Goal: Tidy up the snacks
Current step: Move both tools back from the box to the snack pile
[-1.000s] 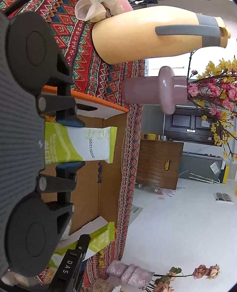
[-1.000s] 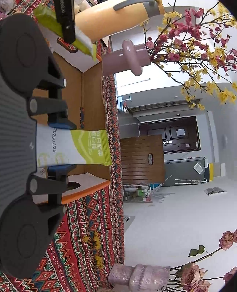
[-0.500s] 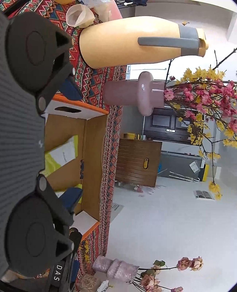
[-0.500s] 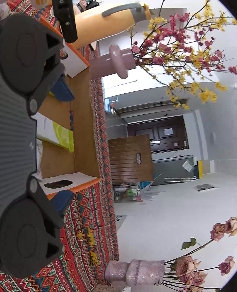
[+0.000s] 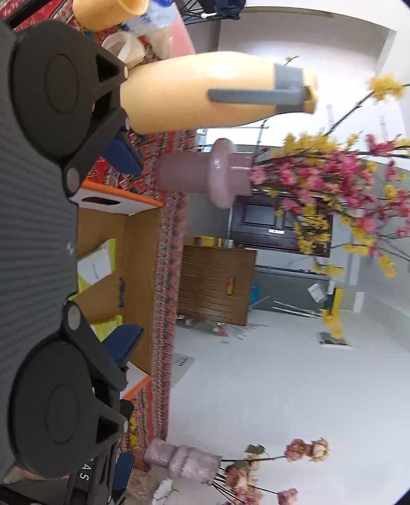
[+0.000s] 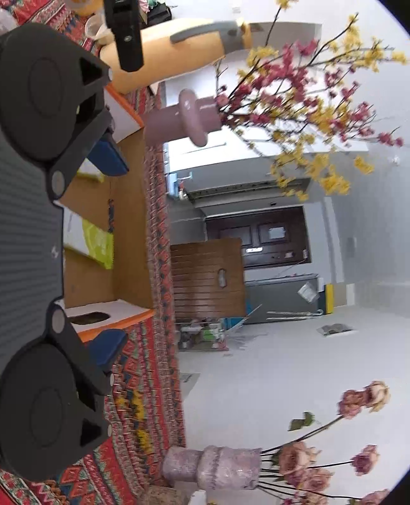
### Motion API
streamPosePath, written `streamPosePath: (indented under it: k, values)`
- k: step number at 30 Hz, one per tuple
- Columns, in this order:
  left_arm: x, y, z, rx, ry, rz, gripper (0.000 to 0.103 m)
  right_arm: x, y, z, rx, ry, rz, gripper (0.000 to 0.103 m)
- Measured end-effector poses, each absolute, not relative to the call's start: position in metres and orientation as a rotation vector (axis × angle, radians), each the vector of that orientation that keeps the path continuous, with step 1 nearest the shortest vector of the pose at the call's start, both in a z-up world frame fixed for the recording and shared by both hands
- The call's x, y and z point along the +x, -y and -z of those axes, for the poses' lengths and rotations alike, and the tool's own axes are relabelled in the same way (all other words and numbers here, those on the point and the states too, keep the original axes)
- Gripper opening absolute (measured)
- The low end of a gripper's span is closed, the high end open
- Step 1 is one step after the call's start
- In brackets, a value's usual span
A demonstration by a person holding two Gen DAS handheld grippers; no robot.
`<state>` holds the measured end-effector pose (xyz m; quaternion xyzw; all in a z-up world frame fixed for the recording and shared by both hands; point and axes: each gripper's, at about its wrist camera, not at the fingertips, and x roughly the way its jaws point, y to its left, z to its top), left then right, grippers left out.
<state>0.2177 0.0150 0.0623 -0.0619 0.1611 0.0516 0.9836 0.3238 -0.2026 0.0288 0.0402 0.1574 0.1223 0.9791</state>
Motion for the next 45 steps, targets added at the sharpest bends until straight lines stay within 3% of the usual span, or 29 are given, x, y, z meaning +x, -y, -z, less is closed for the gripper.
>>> streamPosePath:
  k: [13, 32, 45]
  values:
    - [0.154, -0.021, -0.066, -0.108, -0.318, -0.064, 0.103, 0.250, 0.211, -0.055, 0.062, -0.250, -0.301, 0.103]
    - [0.113, -0.051, 0.028, -0.059, -0.453, -0.115, 0.103, 0.175, 0.234, 0.022, 0.075, -0.448, -0.269, 0.103]
    - [0.113, -0.060, 0.033, -0.114, -0.472, -0.094, 0.103, 0.188, 0.229, 0.042, 0.143, -0.588, -0.211, 0.103]
